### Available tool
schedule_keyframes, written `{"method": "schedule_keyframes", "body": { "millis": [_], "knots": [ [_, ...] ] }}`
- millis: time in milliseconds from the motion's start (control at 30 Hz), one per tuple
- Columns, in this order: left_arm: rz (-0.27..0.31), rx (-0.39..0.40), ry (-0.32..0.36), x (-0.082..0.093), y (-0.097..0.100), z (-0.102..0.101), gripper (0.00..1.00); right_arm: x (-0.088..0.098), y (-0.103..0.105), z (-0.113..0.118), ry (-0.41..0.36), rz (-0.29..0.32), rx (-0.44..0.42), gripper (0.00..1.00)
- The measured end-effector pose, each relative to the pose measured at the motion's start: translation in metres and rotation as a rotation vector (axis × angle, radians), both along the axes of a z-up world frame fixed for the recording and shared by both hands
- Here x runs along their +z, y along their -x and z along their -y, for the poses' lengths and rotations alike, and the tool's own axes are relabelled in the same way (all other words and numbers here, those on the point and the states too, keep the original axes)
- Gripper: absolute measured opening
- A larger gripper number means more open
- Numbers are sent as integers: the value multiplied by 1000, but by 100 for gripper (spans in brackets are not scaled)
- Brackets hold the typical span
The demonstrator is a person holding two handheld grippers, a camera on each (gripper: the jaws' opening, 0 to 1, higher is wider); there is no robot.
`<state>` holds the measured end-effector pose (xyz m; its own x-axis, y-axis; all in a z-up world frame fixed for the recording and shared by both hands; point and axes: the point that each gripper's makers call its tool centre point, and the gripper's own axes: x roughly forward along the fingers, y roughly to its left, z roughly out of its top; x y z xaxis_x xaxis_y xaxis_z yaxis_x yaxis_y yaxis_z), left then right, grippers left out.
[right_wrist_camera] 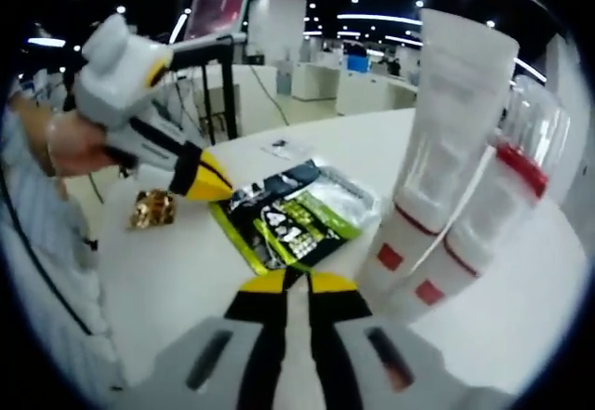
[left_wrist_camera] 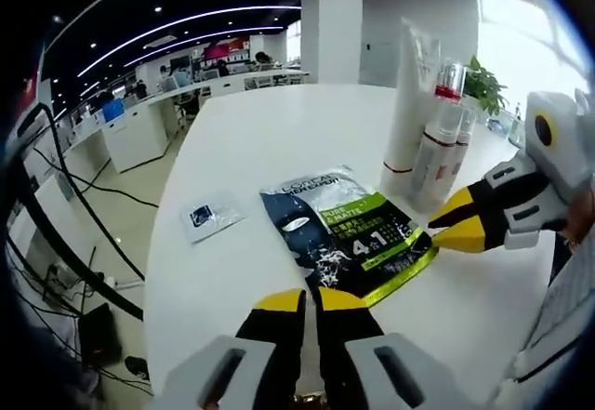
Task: Arrange the skincare products in the storage area until every visible bottle or jar stands upright without overlapping.
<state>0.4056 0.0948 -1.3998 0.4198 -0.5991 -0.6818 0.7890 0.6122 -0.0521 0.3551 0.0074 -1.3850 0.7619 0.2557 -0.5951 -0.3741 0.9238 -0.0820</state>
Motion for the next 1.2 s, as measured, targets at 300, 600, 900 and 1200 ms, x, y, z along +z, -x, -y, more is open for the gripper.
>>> {"method": "schedule_keyframes", "body": {
  "millis": [300,600,900,1200],
  "knots": [
    [34,-33,-20,-4,-1,6,4,-13,3,-3,-16,-65,15,1],
    [59,-47,-12,-4,-1,9,4,-13,4,-1,-27,-56,6,1],
    [72,46,115,39,-24,-11,16,-13,4,-1,-22,-44,14,1],
    [37,151,191,56,-26,-41,26,-13,4,-1,-29,-37,19,1]
  ]
}}
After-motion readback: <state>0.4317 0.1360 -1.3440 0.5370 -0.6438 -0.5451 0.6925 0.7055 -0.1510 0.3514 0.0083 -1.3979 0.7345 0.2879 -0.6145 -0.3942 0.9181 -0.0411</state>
